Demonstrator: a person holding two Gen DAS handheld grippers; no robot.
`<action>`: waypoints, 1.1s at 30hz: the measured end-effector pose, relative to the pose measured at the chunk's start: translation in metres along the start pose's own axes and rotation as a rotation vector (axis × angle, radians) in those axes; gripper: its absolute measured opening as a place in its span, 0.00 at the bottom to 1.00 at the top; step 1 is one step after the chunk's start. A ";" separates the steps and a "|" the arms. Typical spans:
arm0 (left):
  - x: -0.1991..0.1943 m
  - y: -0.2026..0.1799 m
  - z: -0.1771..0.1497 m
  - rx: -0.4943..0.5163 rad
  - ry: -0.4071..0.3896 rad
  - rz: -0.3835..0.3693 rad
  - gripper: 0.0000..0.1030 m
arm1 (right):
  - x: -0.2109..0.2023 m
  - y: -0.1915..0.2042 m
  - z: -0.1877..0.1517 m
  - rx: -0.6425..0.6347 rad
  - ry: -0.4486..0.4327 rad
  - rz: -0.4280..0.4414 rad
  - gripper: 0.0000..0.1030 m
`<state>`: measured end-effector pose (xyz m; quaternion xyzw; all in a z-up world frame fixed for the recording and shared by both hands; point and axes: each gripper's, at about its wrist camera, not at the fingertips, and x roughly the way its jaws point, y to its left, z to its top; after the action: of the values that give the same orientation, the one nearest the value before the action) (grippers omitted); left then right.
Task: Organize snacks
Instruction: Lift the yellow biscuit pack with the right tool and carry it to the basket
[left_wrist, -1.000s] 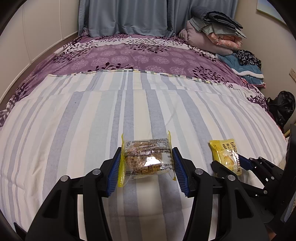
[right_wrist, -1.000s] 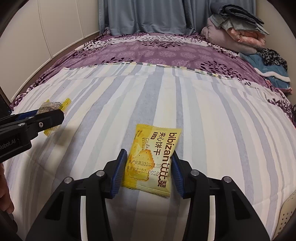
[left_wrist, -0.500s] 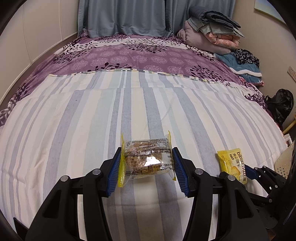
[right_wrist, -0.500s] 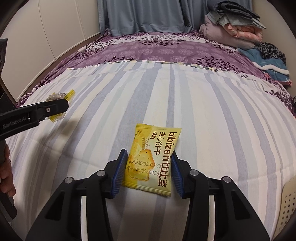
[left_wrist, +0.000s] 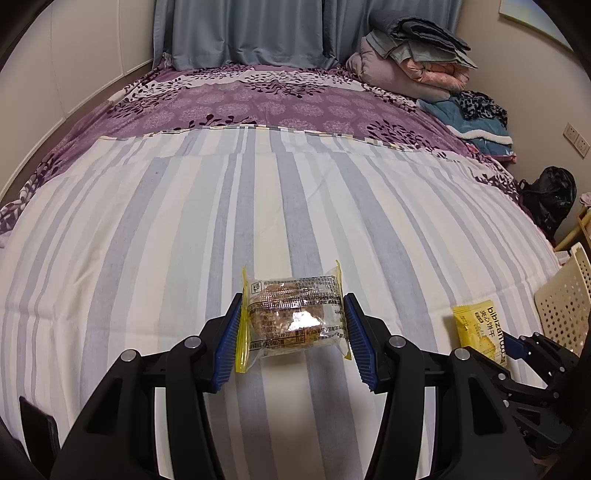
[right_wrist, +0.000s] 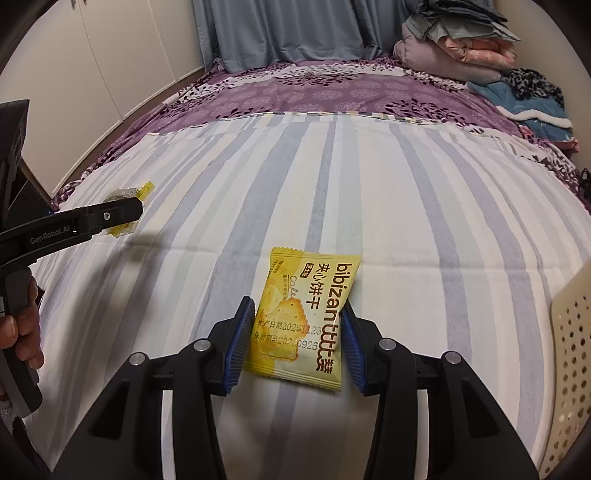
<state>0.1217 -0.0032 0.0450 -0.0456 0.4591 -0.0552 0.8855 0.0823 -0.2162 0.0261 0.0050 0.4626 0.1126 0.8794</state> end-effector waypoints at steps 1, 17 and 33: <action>-0.002 0.000 -0.003 0.001 0.000 -0.001 0.53 | -0.004 0.000 -0.003 0.000 -0.002 0.001 0.44; -0.050 -0.022 -0.041 0.042 -0.026 -0.037 0.53 | -0.076 -0.005 -0.030 0.008 -0.093 0.023 0.44; -0.085 -0.057 -0.062 0.104 -0.055 -0.090 0.53 | -0.125 -0.021 -0.044 0.041 -0.189 0.010 0.44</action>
<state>0.0191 -0.0495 0.0858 -0.0220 0.4287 -0.1175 0.8955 -0.0184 -0.2660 0.1001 0.0359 0.3796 0.1066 0.9183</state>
